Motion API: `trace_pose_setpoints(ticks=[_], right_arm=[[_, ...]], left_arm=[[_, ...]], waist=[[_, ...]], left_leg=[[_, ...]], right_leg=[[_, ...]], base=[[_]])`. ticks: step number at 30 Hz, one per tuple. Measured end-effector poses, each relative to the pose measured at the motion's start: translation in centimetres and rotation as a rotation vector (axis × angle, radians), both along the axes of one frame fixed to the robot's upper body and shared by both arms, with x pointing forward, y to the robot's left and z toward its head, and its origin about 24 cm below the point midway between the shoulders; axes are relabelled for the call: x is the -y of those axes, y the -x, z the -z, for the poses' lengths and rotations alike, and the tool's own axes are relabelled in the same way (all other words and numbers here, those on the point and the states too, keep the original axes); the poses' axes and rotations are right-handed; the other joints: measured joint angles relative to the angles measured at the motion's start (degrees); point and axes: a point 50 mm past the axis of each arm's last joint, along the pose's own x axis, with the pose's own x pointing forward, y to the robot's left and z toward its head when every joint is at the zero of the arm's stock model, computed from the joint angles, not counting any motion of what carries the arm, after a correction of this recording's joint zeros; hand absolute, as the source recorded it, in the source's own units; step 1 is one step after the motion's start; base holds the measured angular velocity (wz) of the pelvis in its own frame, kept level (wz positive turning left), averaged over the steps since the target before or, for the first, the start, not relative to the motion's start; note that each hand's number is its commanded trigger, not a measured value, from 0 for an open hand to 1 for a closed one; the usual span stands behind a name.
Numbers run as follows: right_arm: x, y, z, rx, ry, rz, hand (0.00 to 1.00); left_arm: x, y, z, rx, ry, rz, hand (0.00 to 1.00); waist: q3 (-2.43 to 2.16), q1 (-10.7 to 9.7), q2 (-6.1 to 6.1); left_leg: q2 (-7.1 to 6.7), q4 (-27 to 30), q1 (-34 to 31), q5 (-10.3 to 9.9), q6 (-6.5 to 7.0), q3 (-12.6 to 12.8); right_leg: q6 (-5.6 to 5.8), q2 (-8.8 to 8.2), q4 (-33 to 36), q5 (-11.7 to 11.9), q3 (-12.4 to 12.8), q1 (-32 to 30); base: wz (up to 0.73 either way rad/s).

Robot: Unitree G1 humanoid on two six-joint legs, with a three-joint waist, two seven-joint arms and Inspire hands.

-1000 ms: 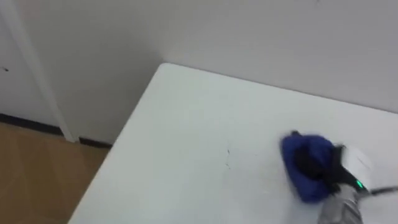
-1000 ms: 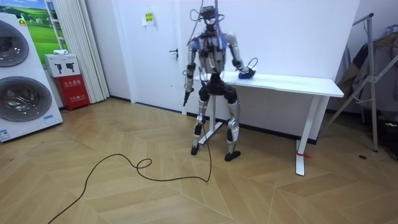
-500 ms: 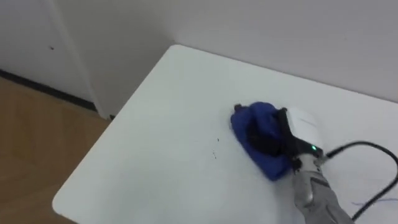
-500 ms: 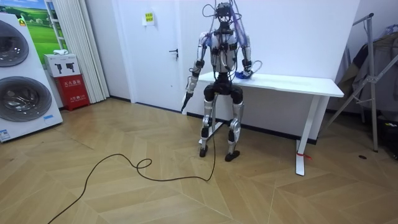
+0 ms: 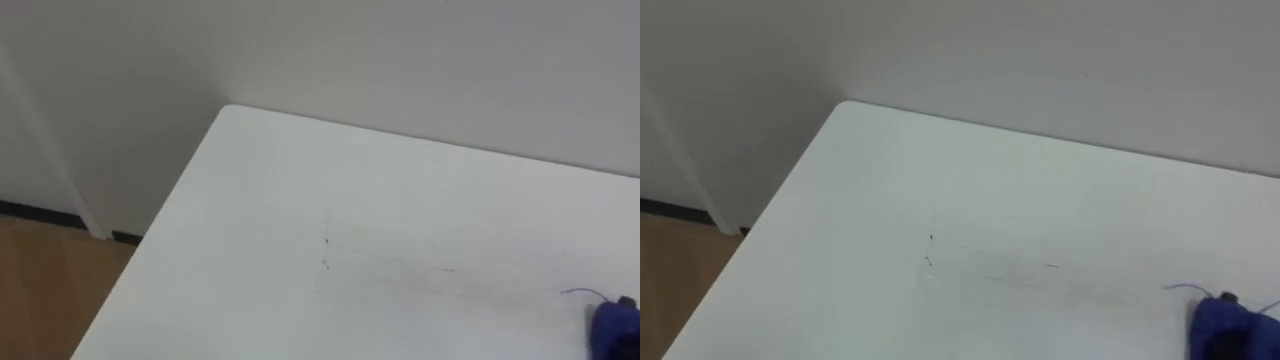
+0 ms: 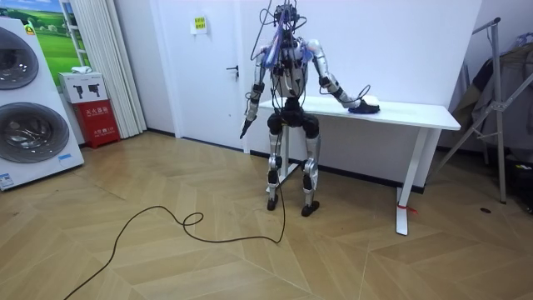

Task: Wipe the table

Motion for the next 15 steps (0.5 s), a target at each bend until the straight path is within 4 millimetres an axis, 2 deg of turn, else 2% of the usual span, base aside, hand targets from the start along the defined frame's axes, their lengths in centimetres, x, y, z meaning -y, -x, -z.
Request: trace_pose_setpoints(ticks=[1,2,3,4,5,6,7,8,9,11,12,13,14,15], right_arm=[[-1.0,-2.2,-0.4,0.012,-0.004,-0.052,1.0],[-1.9,-3.8,-0.7,0.021,0.002,-0.11,1.0],[-4.6,-7.5,-1.5,0.046,0.011,-0.271,1.0],[-8.3,-11.3,-2.7,0.092,0.003,-0.453,1.0],[-10.4,-13.0,-3.5,0.122,0.007,-0.547,1.0],[-14.3,-16.3,-5.5,0.19,0.041,-0.733,1.0],[-17.5,-19.0,-7.5,0.249,0.075,-0.882,1.0],[-18.7,-19.9,-8.7,0.283,0.101,-0.937,1.0],[-20.4,-21.4,-10.7,0.34,0.153,-1.015,1.0],[-21.5,-22.5,-12.4,0.379,0.208,-1.074,1.0],[-21.4,-23.0,-13.1,0.391,0.236,-1.081,1.0],[-20.8,-23.2,-12.9,0.374,0.24,-1.063,1.0],[-20.2,-22.9,-12.2,0.348,0.231,-1.043,1.0],[-18.8,-21.8,-10.0,0.268,0.201,-0.996,1.0]], left_arm=[[0.6,-0.3,0.4,-0.011,0.023,0.009,0.0],[0.9,-0.4,0.6,-0.02,0.035,0.015,0.0],[1.6,-0.6,0.9,-0.035,0.055,0.03,0.0],[2.1,-0.9,1.1,-0.043,0.069,0.035,0.0],[2.3,-1.2,1.2,-0.044,0.075,0.041,0.0],[2.7,-2.1,1.4,-0.046,0.086,0.066,0.0],[3.1,-2.6,1.5,-0.047,0.094,0.081,0.0],[3.3,-2.8,1.5,-0.044,0.098,0.09,0.0],[3.3,-2.7,1.5,-0.047,0.099,0.096,0.0],[3.0,-1.7,1.5,-0.074,0.094,0.083,0.0],[3.3,-0.8,1.6,-0.1,0.103,0.068,0.0],[3.5,-0.1,1.7,-0.123,0.111,0.06,0.0],[3.5,0.4,1.8,-0.138,0.112,0.054,0.0],[3.3,1.1,1.7,-0.149,0.112,0.04,0.0]], waist=[[0.34,1.9,0.45],[0.51,2.5,0.68],[1.21,4.1,1.22],[1.52,5.4,1.44],[1.7,6.2,1.51],[2.16,7.8,1.64],[2.27,8.9,1.56],[2.23,9.9,1.6],[2.18,11.6,1.57],[2.06,12.8,1.39],[2.43,13.2,1.37],[3.22,13.1,1.24],[3.23,13.0,1.1],[3.09,12.8,0.91]], left_leg=[[0.4,-0.2,0.1,0.0,-0.07,1.4],[0.42,-0.3,0.0,0.1,-0.08,1.8],[0.41,-0.4,-0.1,0.1,-0.08,1.7],[0.34,-0.4,-1.2,0.2,-0.21,0.8],[0.33,-0.4,-1.7,0.3,-0.3,0.4],[0.33,-0.4,-2.4,0.4,-0.45,-0.9],[0.35,-0.4,-2.9,0.6,-0.67,-2.3],[0.35,-0.5,-3.4,0.7,-0.79,-3.2],[0.34,-0.9,-3.7,0.9,-0.98,-4.4],[0.28,-1.6,-3.5,1.3,-0.78,-5.8],[0.15,-1.8,-3.7,1.5,-0.67,-6.3],[-0.06,-1.7,-4.0,1.7,-0.58,-7.0],[-0.18,-1.7,-4.1,1.8,-0.55,-7.4],[-0.34,-1.7,-3.5,1.8,-0.53,-8.0]], right_leg=[[-0.27,0.48,0.1,0.5,1.4,-0.6],[-0.48,0.65,0.1,0.9,1.6,-1.0],[-0.86,0.88,0.1,1.5,1.8,-1.8],[-1.11,1.14,0.2,1.7,1.9,-3.1],[-1.3,1.35,0.1,1.9,1.8,-3.6],[-1.67,1.77,0.0,2.2,1.8,-4.4],[-1.96,2.21,0.0,2.0,1.7,-4.7],[-2.08,2.28,0.0,1.9,1.2,-4.8],[-2.53,2.29,-0.1,1.7,0.0,-5.0],[-2.61,2.23,-0.4,1.3,-1.6,-4.2],[-2.59,2.12,-0.4,1.2,-2.2,-3.9],[-2.6,1.93,-0.3,1.3,-2.7,-4.0],[-2.6,1.81,-0.4,1.3,-3.1,-3.8],[-2.54,1.6,-0.5,1.2,-3.7,-2.8]], base=[[-0.56],[-0.76],[-0.59],[-0.48],[-0.16],[0.12],[0.29],[0.49],[0.58],[0.48],[0.25],[0.21],[0.26],[0.34]])
